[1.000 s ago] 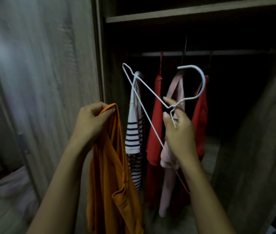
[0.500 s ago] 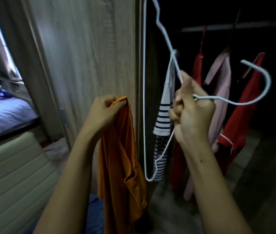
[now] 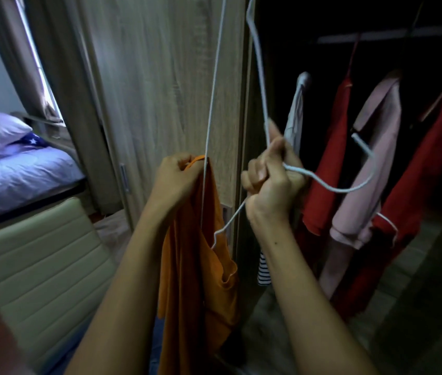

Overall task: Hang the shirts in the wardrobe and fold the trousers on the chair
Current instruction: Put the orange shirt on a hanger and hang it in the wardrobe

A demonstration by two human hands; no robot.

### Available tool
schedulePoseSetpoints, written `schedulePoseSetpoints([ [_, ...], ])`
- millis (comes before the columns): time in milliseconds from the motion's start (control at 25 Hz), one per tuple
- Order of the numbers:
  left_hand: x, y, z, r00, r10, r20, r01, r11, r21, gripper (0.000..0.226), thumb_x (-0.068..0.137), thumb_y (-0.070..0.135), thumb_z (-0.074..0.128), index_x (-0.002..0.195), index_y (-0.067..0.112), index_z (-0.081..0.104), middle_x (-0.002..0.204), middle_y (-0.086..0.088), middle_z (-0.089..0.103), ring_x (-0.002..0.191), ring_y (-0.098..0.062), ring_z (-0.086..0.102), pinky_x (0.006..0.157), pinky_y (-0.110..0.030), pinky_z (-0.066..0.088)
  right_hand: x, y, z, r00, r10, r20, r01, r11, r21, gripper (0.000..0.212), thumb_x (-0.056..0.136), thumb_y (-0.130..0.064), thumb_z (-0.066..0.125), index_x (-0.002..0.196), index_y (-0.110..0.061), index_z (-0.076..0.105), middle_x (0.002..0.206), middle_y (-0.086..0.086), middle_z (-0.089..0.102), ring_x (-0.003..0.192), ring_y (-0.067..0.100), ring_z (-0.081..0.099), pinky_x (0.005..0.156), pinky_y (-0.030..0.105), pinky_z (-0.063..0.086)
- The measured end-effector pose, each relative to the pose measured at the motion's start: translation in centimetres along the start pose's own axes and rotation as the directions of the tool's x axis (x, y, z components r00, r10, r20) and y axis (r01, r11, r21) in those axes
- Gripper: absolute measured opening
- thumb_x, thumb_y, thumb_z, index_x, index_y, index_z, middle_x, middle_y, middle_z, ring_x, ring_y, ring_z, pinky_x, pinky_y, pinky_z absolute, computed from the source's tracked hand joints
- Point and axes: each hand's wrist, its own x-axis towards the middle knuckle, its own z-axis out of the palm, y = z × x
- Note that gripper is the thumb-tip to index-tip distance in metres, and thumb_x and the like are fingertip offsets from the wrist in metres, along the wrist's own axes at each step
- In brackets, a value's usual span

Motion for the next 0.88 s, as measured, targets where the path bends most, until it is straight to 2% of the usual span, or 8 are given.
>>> schedulePoseSetpoints([
  [80,0.0,0.1,-0.4,0.997,0.006,-0.074,-0.011,0.998,-0.064,0.046,0.082,0.036,0.059,0.077,-0.01,0.059,0.071,-0.034,0.056,0.06,-0.02,0.049,0.057,-0.042,0.044,-1.1,1.2,-1.2,0.999,0.026,0.048,-0.027,1.0,0.013,0.022,0.093,-0.023,0.052,0.105,-0.014,0.068,0.043,-0.008,0.027,0.034,0.003,0.023,0.038,0.015,0.021],
  [160,0.1,-0.1,-0.9,0.988,0.001,-0.153,-0.013,0.997,-0.079,0.046,0.078,0.039,0.059,0.077,-0.007,0.061,0.068,-0.03,0.055,0.06,-0.017,0.048,0.055,-0.042,0.042,-2.8,2.4,-3.1,0.99,0.104,0.09,-0.099,0.993,-0.062,0.027,0.086,-0.03,0.056,0.105,-0.014,0.067,0.042,-0.008,0.029,0.034,0.003,0.025,0.037,0.016,0.021],
  [320,0.4,-0.8,-2.6,0.964,-0.048,-0.261,0.007,0.988,-0.155,0.031,0.085,0.026,0.062,0.061,0.007,0.058,0.05,0.0,0.041,0.05,-0.008,0.036,0.051,-0.029,0.028,-3.4,2.4,-6.8,0.949,0.242,0.202,-0.184,0.945,-0.27,0.027,0.086,-0.03,0.056,0.104,-0.014,0.069,0.043,-0.011,0.037,0.037,0.003,0.031,0.039,0.019,0.026],
  [440,0.3,-2.5,-3.3,0.945,-0.102,-0.31,0.041,0.979,-0.197,0.026,0.08,0.032,0.062,0.069,0.009,0.064,0.055,-0.001,0.041,0.055,-0.013,0.037,0.055,-0.034,0.03,-2.5,0.8,-7.8,0.902,0.296,0.315,-0.118,0.869,-0.48,0.022,0.089,-0.023,0.055,0.102,-0.015,0.071,0.044,-0.012,0.043,0.039,0.004,0.035,0.04,0.02,0.029],
  [560,-0.8,-4.5,-3.5,0.886,-0.174,-0.429,0.11,0.979,-0.171,0.024,0.077,0.038,0.059,0.066,0.018,0.065,0.053,0.003,0.045,0.061,-0.012,0.042,0.06,-0.033,0.035,-0.8,-2.0,-7.7,0.854,0.33,0.402,0.024,0.746,-0.665,0.017,0.091,-0.011,0.056,0.099,-0.011,0.071,0.05,-0.016,0.056,0.044,-0.001,0.047,0.046,0.009,0.032],
  [640,-1.5,-5.7,-3.9,0.857,-0.196,-0.477,0.141,0.979,-0.149,0.024,0.079,0.037,0.058,0.067,0.017,0.063,0.053,0.001,0.047,0.065,-0.012,0.043,0.062,-0.033,0.037,0.5,-3.6,-7.9,0.789,0.427,0.441,0.072,0.649,-0.757,0.016,0.091,-0.011,0.058,0.097,-0.01,0.072,0.065,-0.019,0.068,0.062,-0.004,0.061,0.059,0.007,0.04],
  [760,-2.2,-6.8,-3.9,0.859,-0.15,-0.489,0.155,0.987,-0.03,0.032,0.08,0.038,0.054,0.075,0.008,0.064,0.067,-0.016,0.059,0.067,-0.016,0.048,0.068,-0.041,0.045,1.7,-5.1,-7.9,0.703,0.552,0.447,0.109,0.538,-0.836,0.016,0.087,-0.02,0.062,0.093,-0.012,0.074,0.093,-0.01,0.074,0.089,0.004,0.067,0.075,0.022,0.049],
  [880,-3.0,-6.8,-3.2,0.874,-0.049,-0.483,0.129,0.982,0.135,0.025,0.088,0.03,0.057,0.082,0.007,0.066,0.081,-0.021,0.066,0.078,-0.03,0.06,0.069,-0.034,0.04,2.3,-5.8,-7.7,0.677,0.606,0.418,0.099,0.488,-0.867,0.023,0.078,-0.036,0.063,0.092,-0.021,0.076,0.088,0.001,0.074,0.071,0.021,0.062,0.064,0.026,0.046],
])
